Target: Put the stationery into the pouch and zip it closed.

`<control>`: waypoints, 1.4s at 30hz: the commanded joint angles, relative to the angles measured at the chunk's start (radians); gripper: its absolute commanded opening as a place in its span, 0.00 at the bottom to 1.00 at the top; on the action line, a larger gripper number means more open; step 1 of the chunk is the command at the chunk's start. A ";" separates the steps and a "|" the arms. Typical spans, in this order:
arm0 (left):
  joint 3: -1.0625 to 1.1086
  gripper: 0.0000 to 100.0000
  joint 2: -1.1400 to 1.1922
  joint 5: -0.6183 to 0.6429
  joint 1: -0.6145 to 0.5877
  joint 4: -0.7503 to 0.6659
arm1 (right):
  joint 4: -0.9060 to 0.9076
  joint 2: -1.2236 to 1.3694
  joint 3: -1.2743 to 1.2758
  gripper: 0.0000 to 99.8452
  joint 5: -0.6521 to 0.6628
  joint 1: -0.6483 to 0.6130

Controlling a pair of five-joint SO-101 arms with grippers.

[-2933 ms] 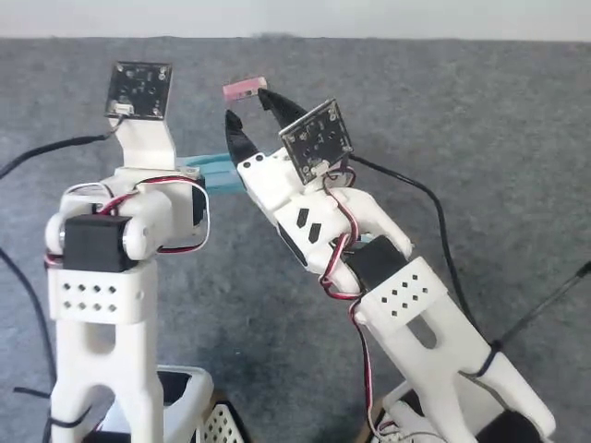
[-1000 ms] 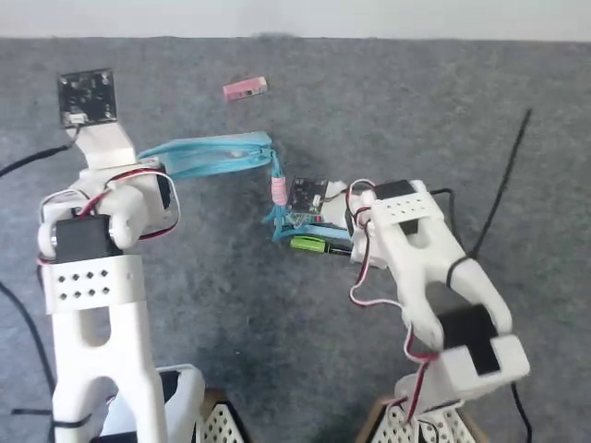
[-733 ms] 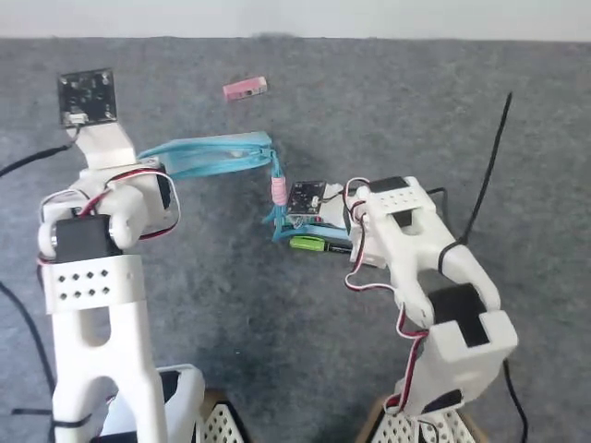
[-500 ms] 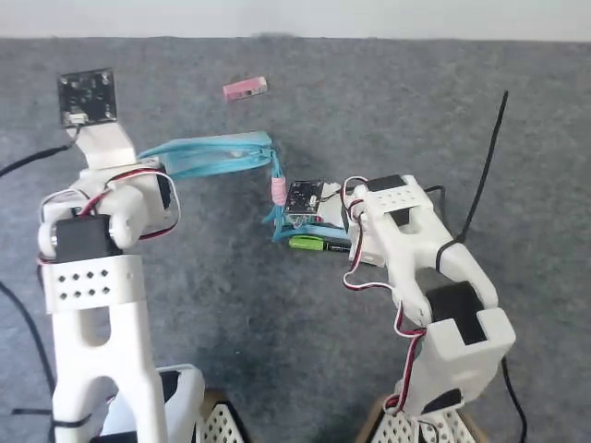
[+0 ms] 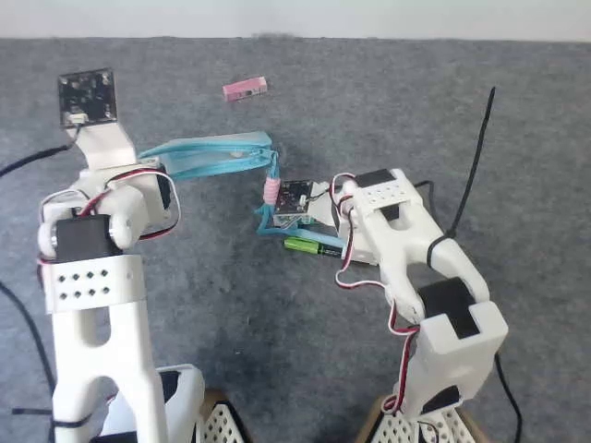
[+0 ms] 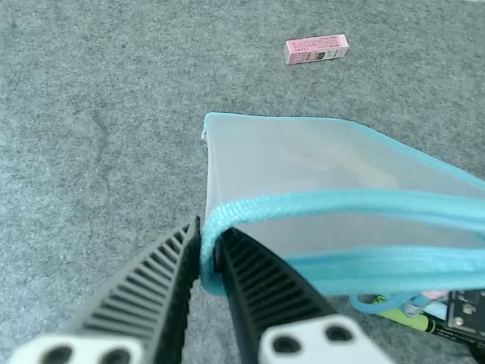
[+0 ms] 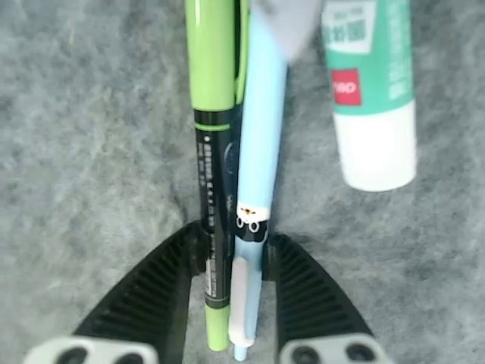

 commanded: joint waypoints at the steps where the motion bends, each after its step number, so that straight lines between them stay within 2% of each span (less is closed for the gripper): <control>1: -0.005 0.01 0.003 0.017 -0.009 -0.020 | 0.122 -0.015 -0.120 0.01 -0.044 0.008; 8: -0.007 0.01 0.003 0.017 -0.009 -0.020 | 0.165 -0.016 -0.249 0.01 -0.184 0.021; 14: -0.007 0.01 0.003 0.018 -0.009 -0.025 | 0.165 -0.111 -0.193 0.01 -0.201 -0.025; 17: -0.007 0.01 0.003 0.018 -0.009 -0.025 | 0.162 -0.223 -0.127 0.01 -0.216 -0.031; 23: -0.008 0.01 0.000 0.018 -0.009 -0.020 | 0.117 -0.558 0.046 0.01 -0.354 -0.004; 29: -0.004 0.01 0.000 0.018 -0.009 -0.018 | 0.113 -0.923 0.181 0.01 -0.430 -0.001; 33: -0.002 0.01 0.002 0.018 -0.009 -0.018 | 0.097 -1.127 0.186 0.01 -0.569 -0.001; 36: -0.002 0.01 0.002 0.018 -0.009 -0.018 | 0.065 -1.233 0.153 0.01 -0.675 -0.045; 42: 0.007 0.01 0.003 0.018 -0.009 -0.020 | 0.001 -1.260 0.054 0.01 -0.773 -0.177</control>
